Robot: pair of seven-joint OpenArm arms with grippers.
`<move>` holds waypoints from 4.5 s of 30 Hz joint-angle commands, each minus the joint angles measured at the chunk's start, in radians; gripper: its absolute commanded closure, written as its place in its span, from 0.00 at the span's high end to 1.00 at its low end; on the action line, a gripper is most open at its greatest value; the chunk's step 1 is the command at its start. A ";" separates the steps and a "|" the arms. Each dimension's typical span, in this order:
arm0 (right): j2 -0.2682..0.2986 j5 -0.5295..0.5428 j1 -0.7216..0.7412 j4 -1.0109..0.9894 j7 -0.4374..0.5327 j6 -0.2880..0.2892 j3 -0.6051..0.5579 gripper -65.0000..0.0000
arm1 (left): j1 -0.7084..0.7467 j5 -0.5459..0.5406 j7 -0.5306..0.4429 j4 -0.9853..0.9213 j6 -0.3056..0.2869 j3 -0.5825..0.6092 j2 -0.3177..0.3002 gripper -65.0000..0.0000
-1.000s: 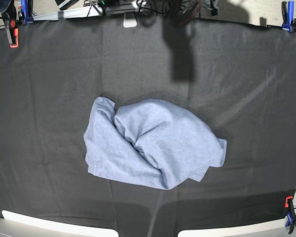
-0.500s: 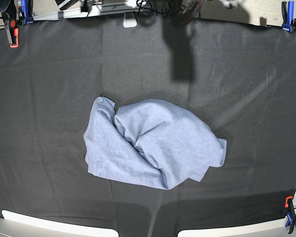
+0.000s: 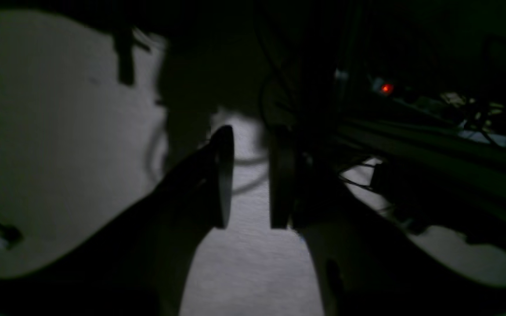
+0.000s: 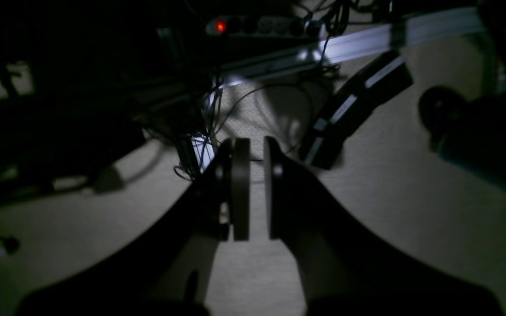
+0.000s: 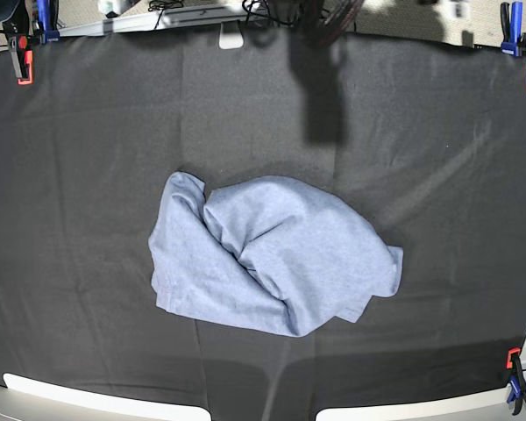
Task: Layout the t-shirt on the table in an organized manner, then fold the t-shirt properly
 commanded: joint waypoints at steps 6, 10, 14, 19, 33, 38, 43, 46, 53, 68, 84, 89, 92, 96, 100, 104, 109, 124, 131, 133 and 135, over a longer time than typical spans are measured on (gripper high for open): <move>0.048 0.007 -0.176 0.306 0.016 0.010 0.004 0.09 | 0.096 -0.006 0.013 0.203 -0.002 -0.005 -0.043 0.20; 0.072 0.007 -0.233 0.476 -0.006 0.039 0.013 0.09 | 0.116 -0.006 0.014 0.317 -0.002 -0.006 -0.065 0.20; 0.076 0.007 -0.237 0.626 -0.073 0.050 0.056 0.09 | 0.114 -0.005 0.017 0.417 -0.002 -0.006 -0.092 0.20; 0.076 0.008 -0.228 0.775 -0.103 0.050 0.140 0.09 | 0.108 0.002 0.021 0.531 -0.002 -0.015 -0.121 0.20; 0.075 0.003 0.023 0.864 -0.222 0.049 0.245 0.54 | -0.118 0.002 0.181 0.636 -0.003 -0.024 -0.123 0.20; 0.058 0.004 0.169 0.863 -0.378 0.048 0.244 0.54 | -0.187 0.002 0.182 0.636 -0.006 -0.024 -0.123 0.20; 0.023 0.003 0.272 0.854 -0.406 0.047 0.240 0.54 | -0.242 0.002 0.201 0.636 -0.006 -0.024 -0.123 0.20; 0.011 -0.019 0.323 0.792 -0.406 0.048 0.198 0.54 | -0.252 0.002 0.200 0.636 -0.006 -0.024 -0.123 0.20; 0.006 -0.163 0.519 0.549 -0.456 0.013 0.004 0.54 | -0.251 0.002 0.200 0.636 -0.006 -0.024 -0.123 0.20; -0.088 -0.260 0.780 0.347 -0.555 0.003 -0.070 0.54 | -0.252 0.002 0.199 0.636 -0.006 -0.024 -0.123 0.20; -0.089 -0.485 0.815 0.442 -0.574 0.004 -0.069 0.00 | -0.252 0.002 0.193 0.636 -0.006 -0.024 -0.122 0.20; -0.044 -0.497 0.806 0.596 -0.644 0.005 -0.056 0.00 | -0.251 0.002 0.192 0.636 -0.006 -0.024 -0.122 0.20; -0.030 -0.521 0.786 0.645 -0.645 0.004 0.002 0.00 | -0.251 0.002 0.192 0.636 -0.006 -0.024 -0.122 0.20; -0.021 -0.373 0.754 0.649 -0.644 0.006 0.106 0.00 | -0.251 0.001 0.192 0.636 -0.006 -0.024 -0.117 0.20; -0.024 -0.215 0.741 0.585 -0.642 0.065 0.133 0.28 | -0.251 0.002 0.192 0.636 -0.006 -0.024 -0.117 0.20; -0.029 -0.153 0.749 0.457 -0.597 0.137 0.099 0.53 | -0.251 0.002 0.192 0.636 -0.006 -0.024 -0.117 0.20; -0.029 -0.150 0.809 0.317 -0.570 0.136 -0.015 0.53 | -0.251 0.002 0.192 0.636 -0.006 -0.024 -0.117 0.20; -0.029 -0.202 0.950 0.207 -0.664 0.067 -0.193 0.00 | -0.252 0.002 0.192 0.636 -0.006 -0.024 -0.117 0.20; -0.026 -0.435 0.962 0.374 -0.734 0.068 -0.189 0.00 | -0.252 0.002 0.192 0.636 -0.006 -0.024 -0.117 0.20; -0.024 -0.447 0.956 0.431 -0.769 0.068 -0.179 0.00 | -0.251 0.002 0.192 0.636 -0.006 -0.024 -0.117 0.20; -0.023 -0.452 0.937 0.470 -0.775 0.069 -0.156 0.00 | -0.251 0.002 0.192 0.636 -0.006 -0.024 -0.117 0.20</move>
